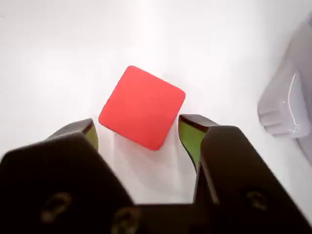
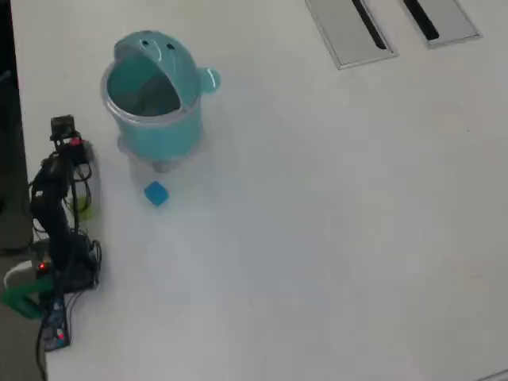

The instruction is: Grasp RGB lego blocks and put them in the bin one by one.

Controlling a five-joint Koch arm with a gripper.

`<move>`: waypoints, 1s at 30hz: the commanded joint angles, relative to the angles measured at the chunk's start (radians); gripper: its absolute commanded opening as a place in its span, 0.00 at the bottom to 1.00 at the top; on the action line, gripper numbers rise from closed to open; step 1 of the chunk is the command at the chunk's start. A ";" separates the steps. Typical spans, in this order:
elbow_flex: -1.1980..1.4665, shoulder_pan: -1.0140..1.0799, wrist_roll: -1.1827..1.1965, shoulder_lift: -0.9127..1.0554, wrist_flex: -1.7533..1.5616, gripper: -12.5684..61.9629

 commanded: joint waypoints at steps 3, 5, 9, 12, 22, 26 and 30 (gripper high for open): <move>-0.133 -0.005 -0.003 -0.031 -0.034 0.56; -0.158 -0.008 -0.002 -0.051 -0.032 0.56; -0.183 -0.012 0.008 -0.081 -0.032 0.56; -0.176 -0.012 0.018 -0.086 -0.032 0.54; -0.155 -0.015 0.061 -0.046 0.020 0.43; -0.132 -0.012 0.060 -0.003 0.021 0.41; -0.121 0.006 0.057 0.078 0.066 0.41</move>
